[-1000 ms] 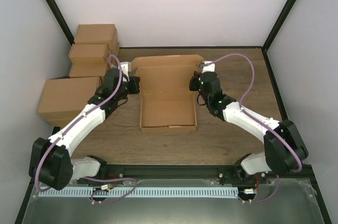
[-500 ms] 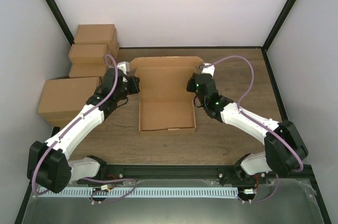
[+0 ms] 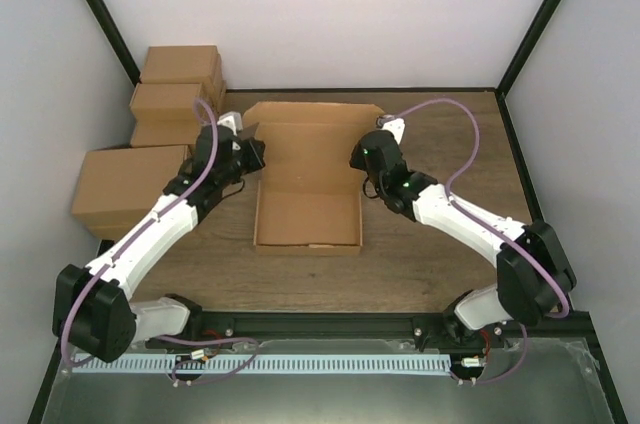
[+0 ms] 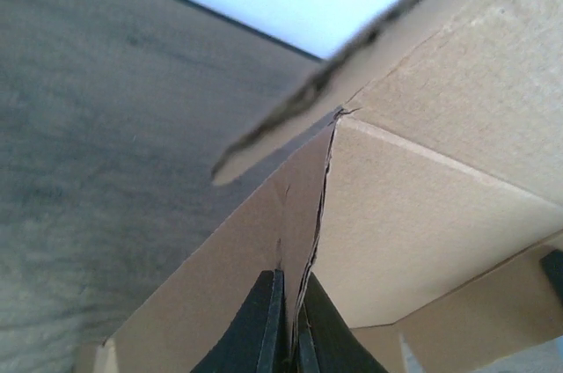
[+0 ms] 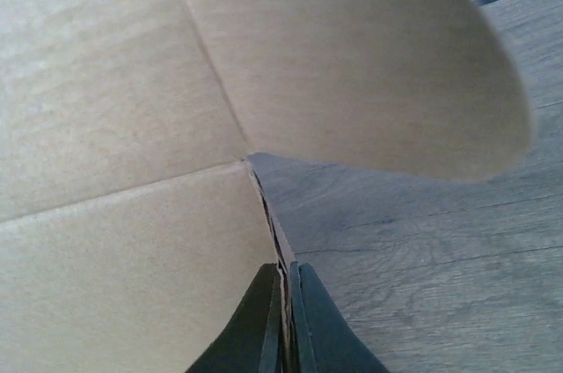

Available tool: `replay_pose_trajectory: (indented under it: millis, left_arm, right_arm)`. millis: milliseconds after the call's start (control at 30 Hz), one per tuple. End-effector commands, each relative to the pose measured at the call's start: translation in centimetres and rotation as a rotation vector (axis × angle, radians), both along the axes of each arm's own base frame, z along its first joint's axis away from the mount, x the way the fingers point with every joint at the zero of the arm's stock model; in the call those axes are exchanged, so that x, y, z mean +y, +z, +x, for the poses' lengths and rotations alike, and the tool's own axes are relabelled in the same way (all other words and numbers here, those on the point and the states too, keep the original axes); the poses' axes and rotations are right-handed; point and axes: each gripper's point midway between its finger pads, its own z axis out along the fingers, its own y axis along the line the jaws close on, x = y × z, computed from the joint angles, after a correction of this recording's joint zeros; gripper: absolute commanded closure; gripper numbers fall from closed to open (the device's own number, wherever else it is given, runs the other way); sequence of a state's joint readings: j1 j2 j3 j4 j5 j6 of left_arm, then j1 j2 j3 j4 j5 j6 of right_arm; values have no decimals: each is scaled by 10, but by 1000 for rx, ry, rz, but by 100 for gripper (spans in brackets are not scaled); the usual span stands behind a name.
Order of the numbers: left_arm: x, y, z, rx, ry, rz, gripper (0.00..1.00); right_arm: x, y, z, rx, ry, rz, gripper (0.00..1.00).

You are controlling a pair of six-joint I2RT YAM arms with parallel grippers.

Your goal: Fold the paper box

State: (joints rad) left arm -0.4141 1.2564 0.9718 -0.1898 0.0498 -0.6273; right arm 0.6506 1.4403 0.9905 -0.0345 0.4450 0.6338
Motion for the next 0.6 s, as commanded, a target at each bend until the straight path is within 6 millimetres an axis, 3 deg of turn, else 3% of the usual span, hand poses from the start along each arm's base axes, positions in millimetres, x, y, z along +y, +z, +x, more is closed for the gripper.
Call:
replay_pose_trajectory:
  millis: [0, 333, 567]
  left_arm:
    - [-25, -16, -31, 14, -120, -119, 96]
    - [-6, -47, -75, 24, -111, -141, 96]
    - [-4, -80, -92, 102, -129, -126, 95]
  right_arm:
    - [29, -14, -27, 47, 92, 108, 99]
    - [35, -49, -77, 40, 85, 36, 99]
    - [28, -82, -89, 90, 91, 28, 99]
